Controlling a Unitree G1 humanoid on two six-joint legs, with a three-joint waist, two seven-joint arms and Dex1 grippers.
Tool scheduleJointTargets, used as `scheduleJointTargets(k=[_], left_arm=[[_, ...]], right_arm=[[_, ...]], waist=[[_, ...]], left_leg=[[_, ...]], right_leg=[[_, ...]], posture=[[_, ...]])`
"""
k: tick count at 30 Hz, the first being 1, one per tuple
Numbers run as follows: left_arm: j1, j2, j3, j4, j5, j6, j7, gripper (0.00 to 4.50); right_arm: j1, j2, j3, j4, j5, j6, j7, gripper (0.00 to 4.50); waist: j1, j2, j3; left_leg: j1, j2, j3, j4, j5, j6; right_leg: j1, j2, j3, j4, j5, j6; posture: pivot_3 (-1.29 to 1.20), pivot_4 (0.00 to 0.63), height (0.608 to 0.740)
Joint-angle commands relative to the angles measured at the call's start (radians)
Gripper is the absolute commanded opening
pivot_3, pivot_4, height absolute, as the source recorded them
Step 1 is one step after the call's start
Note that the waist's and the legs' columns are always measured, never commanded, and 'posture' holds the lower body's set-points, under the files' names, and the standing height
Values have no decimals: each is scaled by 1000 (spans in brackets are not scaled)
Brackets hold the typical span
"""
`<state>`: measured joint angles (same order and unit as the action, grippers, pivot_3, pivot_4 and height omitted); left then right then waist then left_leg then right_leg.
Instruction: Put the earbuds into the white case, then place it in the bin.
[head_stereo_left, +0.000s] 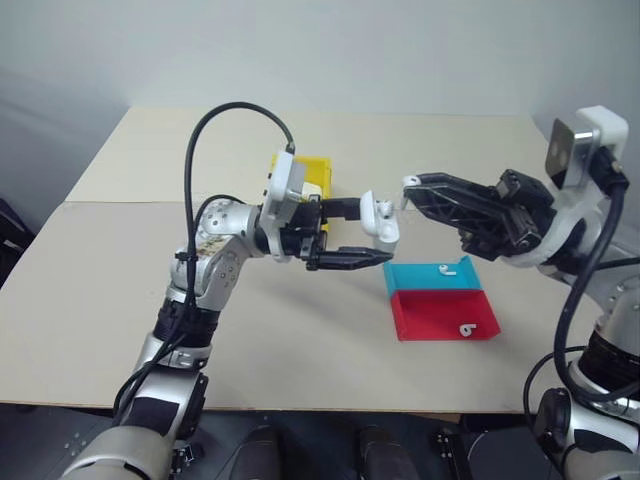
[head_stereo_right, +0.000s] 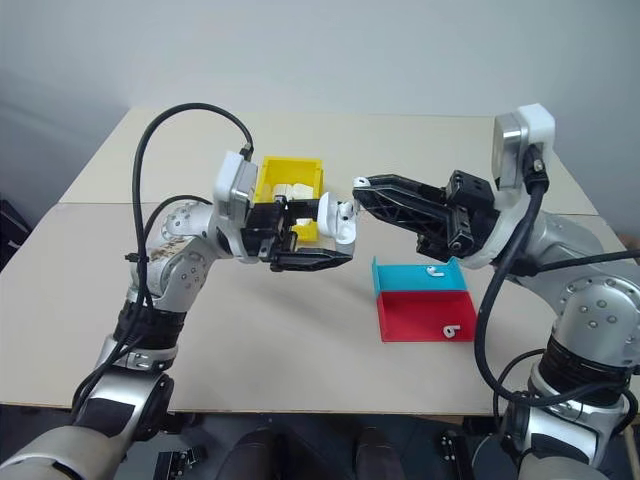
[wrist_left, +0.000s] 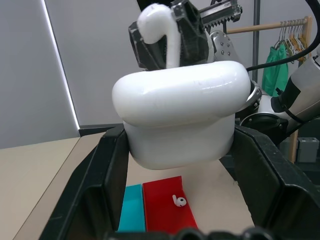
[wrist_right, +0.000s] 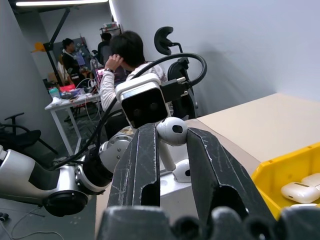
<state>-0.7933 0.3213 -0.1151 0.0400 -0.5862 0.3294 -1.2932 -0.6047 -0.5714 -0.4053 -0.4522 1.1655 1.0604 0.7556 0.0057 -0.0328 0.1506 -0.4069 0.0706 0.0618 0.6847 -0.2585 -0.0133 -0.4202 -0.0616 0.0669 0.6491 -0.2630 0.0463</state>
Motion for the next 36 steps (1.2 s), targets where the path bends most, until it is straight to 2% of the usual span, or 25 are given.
scheduleJointTargets(k=[1,18,20,21,26,27,36], left_arm=[[-31,-6,8,-4,-1,-21,-9,2795],[-7,-7,13,-36,4,-22,8,2795],[-6,-7,15,-38,5,-22,8,2795],[-6,-6,15,-37,5,-23,8,2795],[-14,-4,17,-26,6,-27,7,2795],[-15,-4,18,-24,6,-28,7,2795],[-13,-12,15,-15,16,-31,4,2795]], right_arm=[[14,-17,11,-42,37,-47,-19,621],[92,-111,115,-50,10,-131,35,621],[97,-128,124,-46,3,-139,48,1341],[98,-137,130,-44,-2,-142,54,1510],[95,-162,148,-41,-34,-169,61,3231],[93,-166,146,-40,-34,-173,64,3456],[100,-244,86,-29,25,-177,135,3456]], waist=[[-1,0,0],[-3,0,0],[-3,0,0],[-2,0,0],[-3,0,0],[-3,0,0],[1,0,0]], left_leg=[[0,0,0,0,0,0],[0,0,0,0,0,0],[0,0,0,0,0,0],[0,0,0,0,0,0],[0,0,0,0,0,0],[0,0,0,0,0,0],[0,0,0,0,0,1]], right_leg=[[0,0,0,0,0,0],[0,0,0,-1,0,0],[0,0,0,-1,0,0],[0,0,0,-1,0,0],[0,0,0,-1,0,0],[0,0,0,-1,0,0],[0,0,0,-1,0,0]], posture=[[0,150,740],[0,150,740],[0,150,740],[0,150,740],[0,150,740],[0,150,740],[0,150,740]])
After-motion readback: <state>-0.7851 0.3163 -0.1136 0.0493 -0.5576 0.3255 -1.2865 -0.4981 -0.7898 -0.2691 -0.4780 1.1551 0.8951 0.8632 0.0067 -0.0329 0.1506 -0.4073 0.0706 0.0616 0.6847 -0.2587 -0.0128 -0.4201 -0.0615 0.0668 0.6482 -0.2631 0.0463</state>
